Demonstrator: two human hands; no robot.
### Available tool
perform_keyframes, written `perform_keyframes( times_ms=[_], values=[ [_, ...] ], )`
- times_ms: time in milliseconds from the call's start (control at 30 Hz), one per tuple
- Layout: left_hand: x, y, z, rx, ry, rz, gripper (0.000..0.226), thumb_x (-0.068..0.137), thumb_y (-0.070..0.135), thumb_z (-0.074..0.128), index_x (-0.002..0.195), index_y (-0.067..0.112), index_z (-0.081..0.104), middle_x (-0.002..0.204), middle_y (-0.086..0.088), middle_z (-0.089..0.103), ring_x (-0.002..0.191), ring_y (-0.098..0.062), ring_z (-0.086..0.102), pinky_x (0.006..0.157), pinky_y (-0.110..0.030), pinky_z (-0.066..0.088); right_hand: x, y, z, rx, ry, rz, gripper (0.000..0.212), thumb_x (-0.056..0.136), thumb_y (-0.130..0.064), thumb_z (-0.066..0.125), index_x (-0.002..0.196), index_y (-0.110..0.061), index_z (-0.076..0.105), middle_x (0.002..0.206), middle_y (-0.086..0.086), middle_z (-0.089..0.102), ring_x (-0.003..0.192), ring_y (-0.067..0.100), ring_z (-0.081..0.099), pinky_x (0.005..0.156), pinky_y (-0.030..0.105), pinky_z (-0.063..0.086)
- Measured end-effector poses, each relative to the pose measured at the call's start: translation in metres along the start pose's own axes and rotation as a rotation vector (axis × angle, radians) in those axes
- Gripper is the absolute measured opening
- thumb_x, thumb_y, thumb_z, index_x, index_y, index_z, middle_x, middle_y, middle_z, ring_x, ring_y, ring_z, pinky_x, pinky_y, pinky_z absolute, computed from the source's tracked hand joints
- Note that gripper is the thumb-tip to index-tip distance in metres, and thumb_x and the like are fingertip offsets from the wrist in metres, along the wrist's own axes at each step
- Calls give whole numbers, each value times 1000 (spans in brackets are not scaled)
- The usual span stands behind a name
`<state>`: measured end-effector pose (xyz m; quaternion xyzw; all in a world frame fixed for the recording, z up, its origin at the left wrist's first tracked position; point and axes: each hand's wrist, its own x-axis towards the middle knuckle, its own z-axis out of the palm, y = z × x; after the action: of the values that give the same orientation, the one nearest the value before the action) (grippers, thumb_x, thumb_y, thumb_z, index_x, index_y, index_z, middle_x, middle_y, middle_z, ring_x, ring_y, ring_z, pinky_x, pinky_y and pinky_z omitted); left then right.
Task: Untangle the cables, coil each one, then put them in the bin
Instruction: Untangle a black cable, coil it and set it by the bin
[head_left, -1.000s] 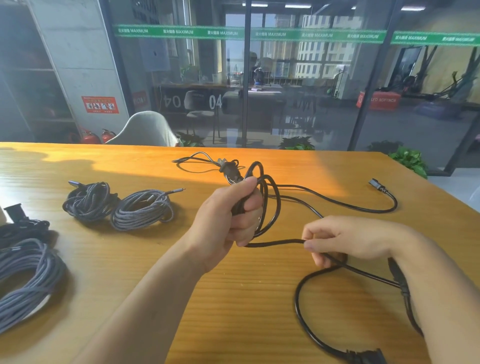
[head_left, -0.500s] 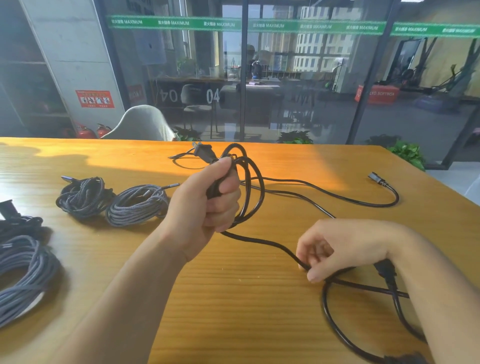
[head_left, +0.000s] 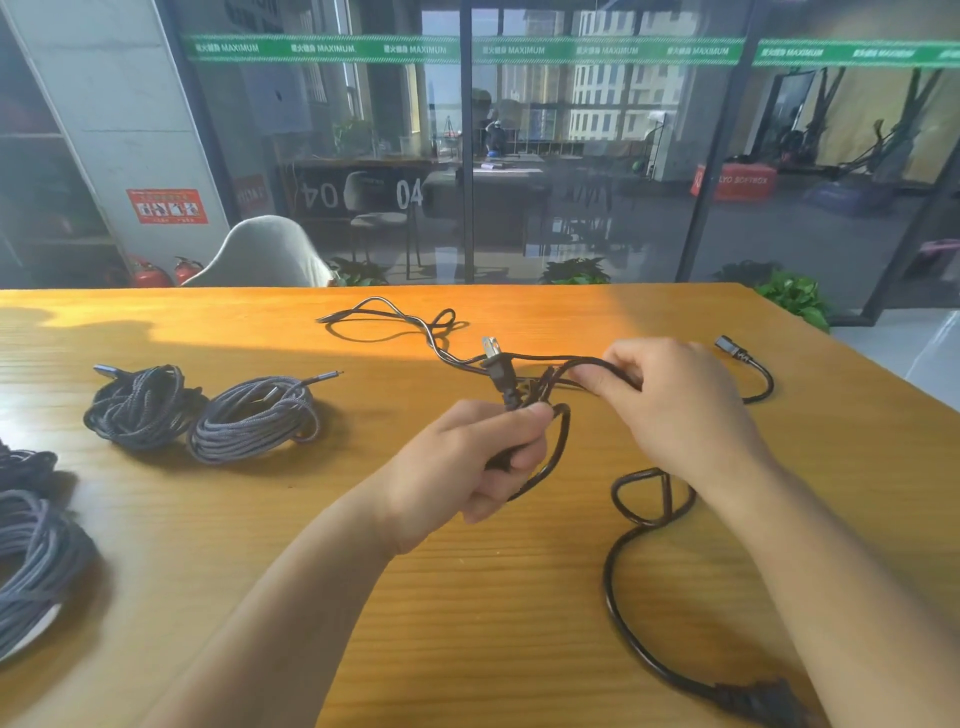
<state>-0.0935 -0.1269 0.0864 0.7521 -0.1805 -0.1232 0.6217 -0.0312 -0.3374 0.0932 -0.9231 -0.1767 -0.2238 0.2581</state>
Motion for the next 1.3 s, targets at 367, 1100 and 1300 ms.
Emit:
perform_keyframes(
  times_ms=[367, 1100, 1300],
  values=[
    [13, -19, 8, 105, 318, 56, 63, 108, 54, 40, 76, 0, 39, 61, -1, 30, 59, -20, 25, 55, -35, 22, -9, -18, 7, 472, -350, -223, 33, 112, -27, 45, 137, -34, 66, 97, -10, 56, 89, 12, 58, 83, 27, 47],
    [18, -38, -13, 112, 570, 175, 42, 109, 38, 49, 76, 13, 43, 56, 8, 31, 53, -15, 27, 51, -25, 27, -11, -18, 40, 450, -642, 94, 30, 93, -49, 73, 79, -23, 75, 58, -11, 47, 53, 9, 39, 54, 22, 31],
    [20, -41, -27, 60, 737, 127, 41, 109, 43, 49, 77, 18, 41, 58, 8, 31, 54, -16, 27, 54, -32, 24, -7, -9, 38, 701, -404, 136, 11, 101, -29, 68, 104, -19, 72, 68, -2, 62, 54, 15, 54, 51, 29, 45]
  ],
)
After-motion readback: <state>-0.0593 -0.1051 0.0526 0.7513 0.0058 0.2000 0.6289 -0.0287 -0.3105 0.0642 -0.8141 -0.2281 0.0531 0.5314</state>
